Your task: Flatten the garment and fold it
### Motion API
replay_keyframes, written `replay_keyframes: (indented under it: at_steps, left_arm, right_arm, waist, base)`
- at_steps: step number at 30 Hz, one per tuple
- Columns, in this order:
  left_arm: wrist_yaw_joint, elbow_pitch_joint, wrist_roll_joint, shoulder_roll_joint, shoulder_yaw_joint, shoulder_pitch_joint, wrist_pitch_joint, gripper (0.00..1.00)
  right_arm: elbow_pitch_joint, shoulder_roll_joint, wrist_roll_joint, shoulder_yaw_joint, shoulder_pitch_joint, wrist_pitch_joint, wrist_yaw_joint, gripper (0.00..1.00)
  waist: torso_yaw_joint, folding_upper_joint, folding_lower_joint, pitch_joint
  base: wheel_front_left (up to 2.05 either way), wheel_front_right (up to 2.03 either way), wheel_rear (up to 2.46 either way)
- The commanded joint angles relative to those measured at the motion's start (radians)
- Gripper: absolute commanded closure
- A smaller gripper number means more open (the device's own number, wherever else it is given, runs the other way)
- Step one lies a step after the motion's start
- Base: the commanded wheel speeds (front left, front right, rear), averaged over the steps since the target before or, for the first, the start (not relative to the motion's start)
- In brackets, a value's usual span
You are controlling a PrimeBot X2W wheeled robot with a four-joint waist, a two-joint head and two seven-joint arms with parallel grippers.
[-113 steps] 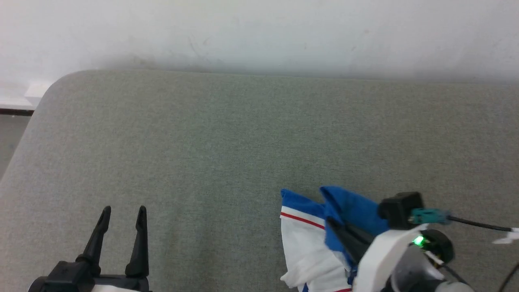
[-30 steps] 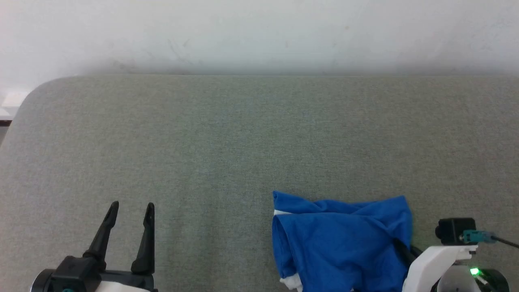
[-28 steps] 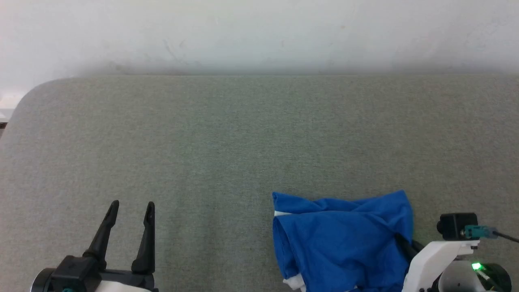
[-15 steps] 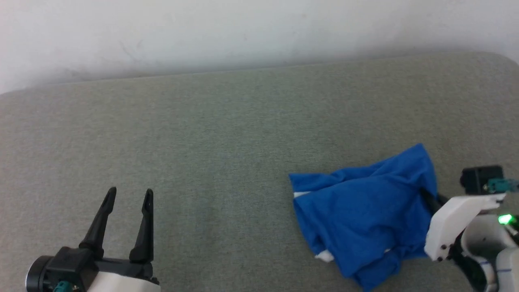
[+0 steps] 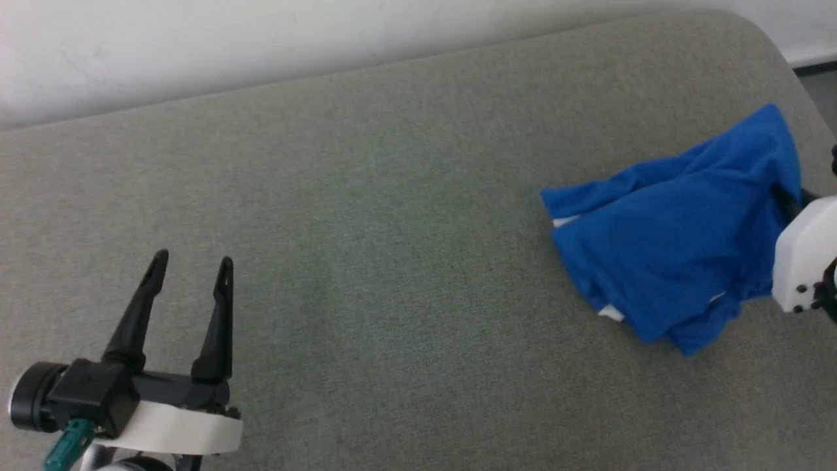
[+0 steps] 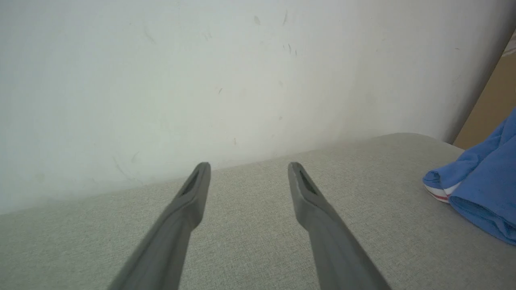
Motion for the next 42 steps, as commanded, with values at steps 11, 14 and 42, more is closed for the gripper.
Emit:
replay_keyframes:
  at_steps: [11,14,42]
  left_arm:
    - [0.004,-0.079,0.028,0.063,0.045,-0.077,0.029,0.0]
    - [0.002,-0.097,0.038,0.081,0.054,-0.095,0.031,0.0]
    - [0.03,-0.141,0.048,0.086,0.089,-0.162,-0.026,0.0]
  right_arm:
    - [0.087,-0.132,-0.049,-0.022,-0.179,-0.041,-0.001,1.0]
    - [0.135,-0.159,-0.077,-0.044,-0.215,-0.063,-0.001,1.0]
    - [0.559,-0.202,-0.264,-0.212,-0.372,-0.319,-0.001,0.0]
  waist:
    - [-0.113,-0.0001,-0.0001,0.217]
    - [-0.108,-0.0001,-0.0001,0.252]
    - [-0.017,-0.0001,-0.0001,0.331]
  base:
    - [0.0,0.0,0.0]
    - [0.0,0.0,0.0]
    - [0.0,0.0,0.0]
